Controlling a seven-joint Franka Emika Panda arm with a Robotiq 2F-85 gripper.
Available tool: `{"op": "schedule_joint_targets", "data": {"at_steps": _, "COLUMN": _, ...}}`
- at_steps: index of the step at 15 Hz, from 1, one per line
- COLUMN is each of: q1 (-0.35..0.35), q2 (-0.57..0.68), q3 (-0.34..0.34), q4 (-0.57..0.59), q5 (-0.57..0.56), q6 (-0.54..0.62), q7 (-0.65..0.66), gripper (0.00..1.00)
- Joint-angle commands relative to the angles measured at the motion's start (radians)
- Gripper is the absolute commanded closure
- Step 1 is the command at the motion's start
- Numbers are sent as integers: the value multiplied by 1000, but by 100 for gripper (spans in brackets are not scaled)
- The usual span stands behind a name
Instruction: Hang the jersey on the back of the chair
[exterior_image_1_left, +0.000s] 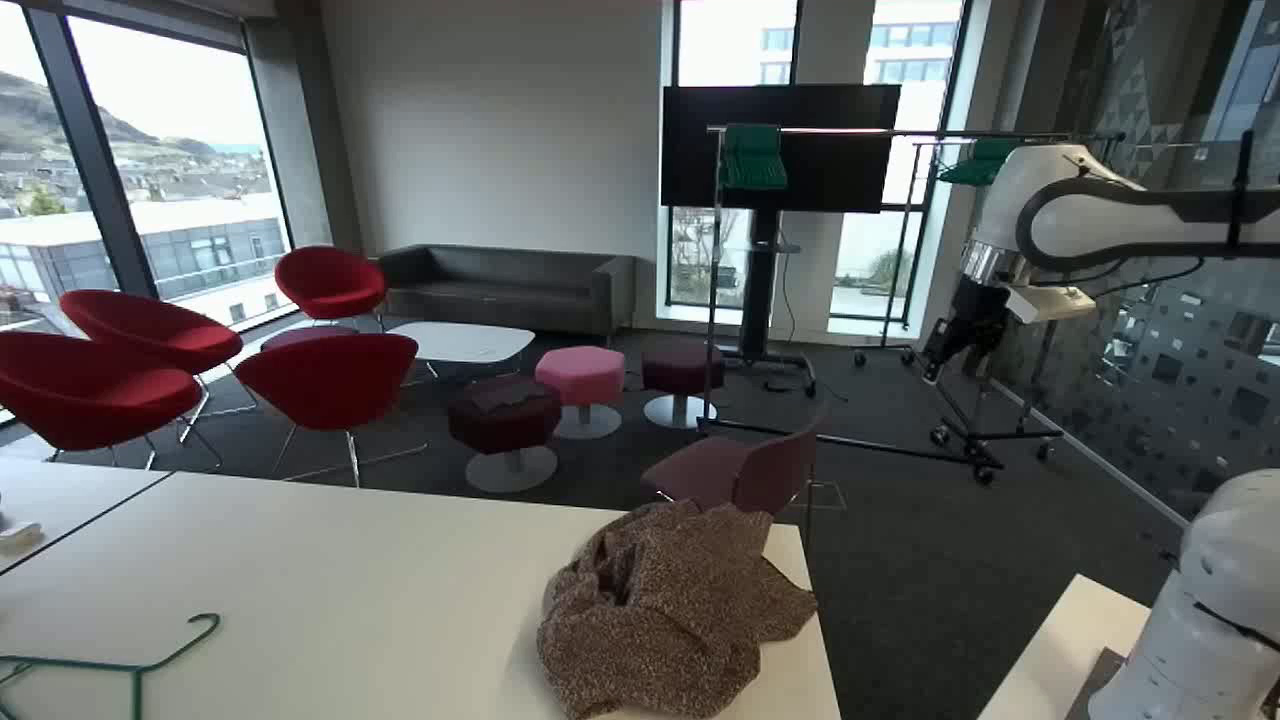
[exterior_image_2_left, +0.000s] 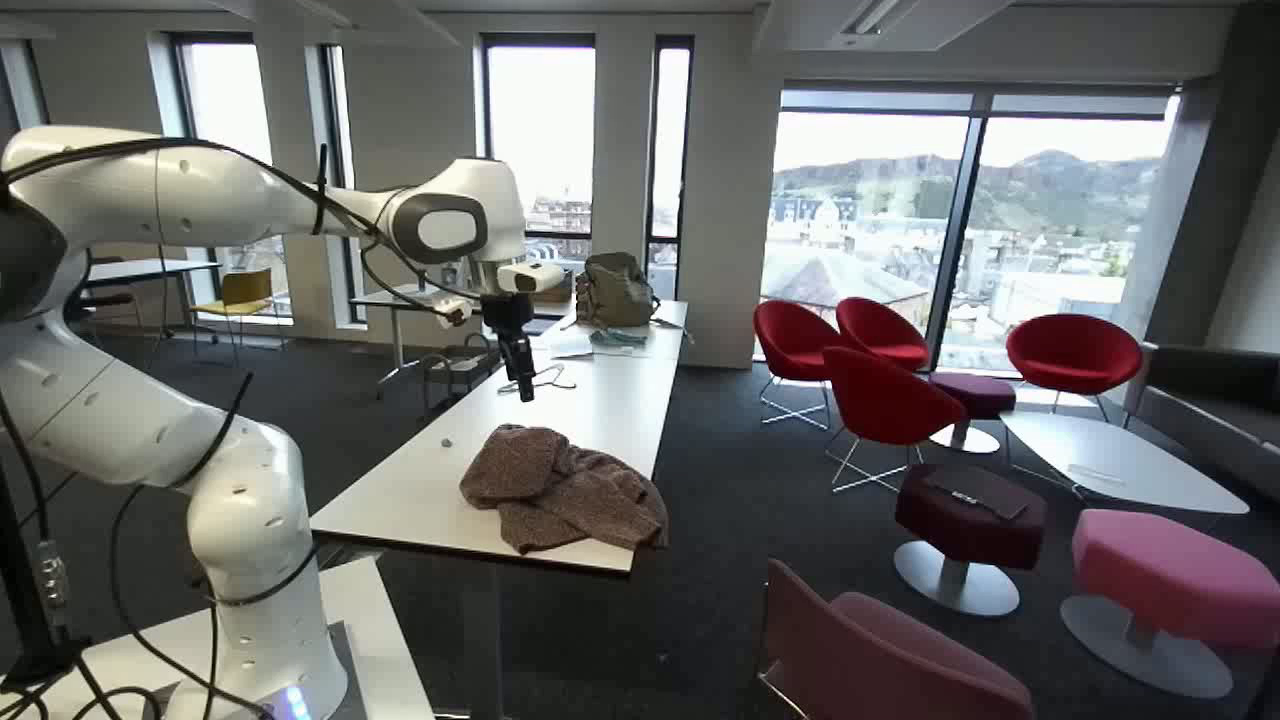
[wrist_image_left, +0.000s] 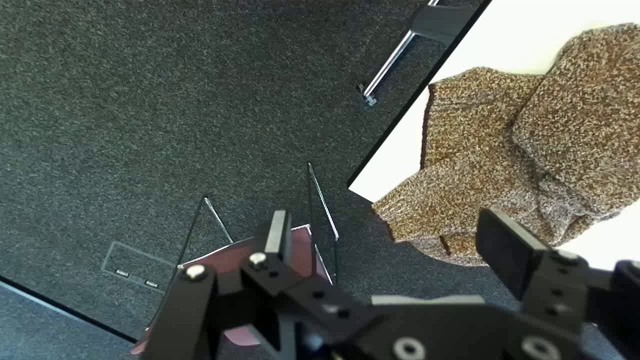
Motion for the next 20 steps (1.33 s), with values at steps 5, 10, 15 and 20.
{"op": "schedule_joint_targets", "data": {"at_steps": 5, "q1": -5, "q2": 0, "q3": 3, "q4": 2, "q5": 3, "q6": -2, "q7": -3, "gripper": 0}}
{"op": "schedule_joint_targets", "data": {"at_steps": 10, "q1": 29, "q2": 55, "q3": 78, "q4": -31, "q5": -20, "q6": 17, "q7": 1, "gripper": 0}}
{"op": "schedule_joint_targets", "data": {"at_steps": 15, "q1": 112, "q2": 217, "q3": 274, "q4": 13, "q5": -38, "q6": 50, "q7": 97, "gripper": 0}}
{"op": "schedule_joint_targets", "data": {"at_steps": 20, "q1": 123, "q2": 499, "q3": 480, "q4": 216, "q5": -143, "q6": 108, "q7": 205, "gripper": 0}}
